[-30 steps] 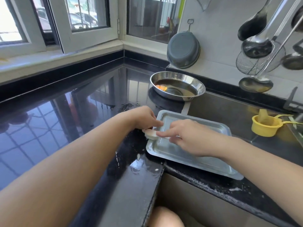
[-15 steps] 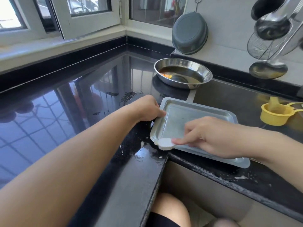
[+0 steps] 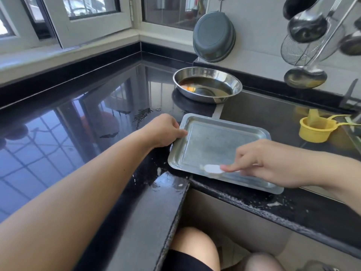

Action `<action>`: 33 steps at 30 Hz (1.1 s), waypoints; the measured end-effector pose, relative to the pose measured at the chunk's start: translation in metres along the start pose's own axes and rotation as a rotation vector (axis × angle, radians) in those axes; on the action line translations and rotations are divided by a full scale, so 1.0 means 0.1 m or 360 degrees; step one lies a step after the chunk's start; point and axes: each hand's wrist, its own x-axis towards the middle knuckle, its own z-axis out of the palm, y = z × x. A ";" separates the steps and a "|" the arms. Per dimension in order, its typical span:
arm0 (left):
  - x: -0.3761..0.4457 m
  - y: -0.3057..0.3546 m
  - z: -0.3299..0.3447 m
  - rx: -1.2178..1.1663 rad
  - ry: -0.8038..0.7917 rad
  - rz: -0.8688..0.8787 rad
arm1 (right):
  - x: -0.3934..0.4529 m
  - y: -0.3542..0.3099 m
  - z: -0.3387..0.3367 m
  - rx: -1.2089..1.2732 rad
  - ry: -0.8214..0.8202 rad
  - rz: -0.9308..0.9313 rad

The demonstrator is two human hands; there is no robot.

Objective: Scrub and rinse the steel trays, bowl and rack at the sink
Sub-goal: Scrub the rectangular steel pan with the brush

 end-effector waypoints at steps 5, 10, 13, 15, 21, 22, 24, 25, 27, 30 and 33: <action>-0.04 -0.13 0.22 -0.0010 0.0280 0.0067 | 0.28 -0.13 0.04 0.0148 -0.0002 0.0030; -0.06 -0.18 0.28 -0.0042 0.0385 0.0121 | 0.61 -0.31 0.10 0.0163 0.0086 -0.0011; -0.05 -0.20 0.27 -0.0108 0.0405 0.0137 | 0.49 -0.24 0.10 0.0144 0.0107 -0.0040; -0.04 -0.20 0.26 -0.0132 0.0410 0.0133 | 0.41 -0.18 0.12 0.0141 0.0151 -0.0039; -0.06 -0.14 0.25 -0.0043 0.0442 0.0086 | 0.66 -0.33 0.17 -0.0138 0.0236 -0.0013; -0.06 -0.15 0.25 -0.0052 0.0449 0.0084 | 0.67 -0.36 0.17 -0.0183 0.0239 -0.0017; -0.07 -0.16 0.24 -0.0049 0.0453 0.0086 | 0.59 -0.37 0.15 -0.0244 0.0210 -0.0031; -0.07 -0.16 0.24 -0.0034 0.0452 0.0086 | 0.52 -0.37 0.14 -0.0264 0.0177 -0.0043; -0.07 -0.15 0.26 0.0013 0.0454 0.0084 | 0.41 -0.37 0.14 -0.0298 0.0118 -0.0053; -0.06 -0.12 0.27 0.0078 0.0446 0.0077 | 0.46 -0.39 0.15 -0.0407 0.0184 -0.0045; -0.07 -0.12 0.26 0.0100 0.0436 0.0085 | 0.64 -0.33 0.08 -0.0602 0.0327 0.0034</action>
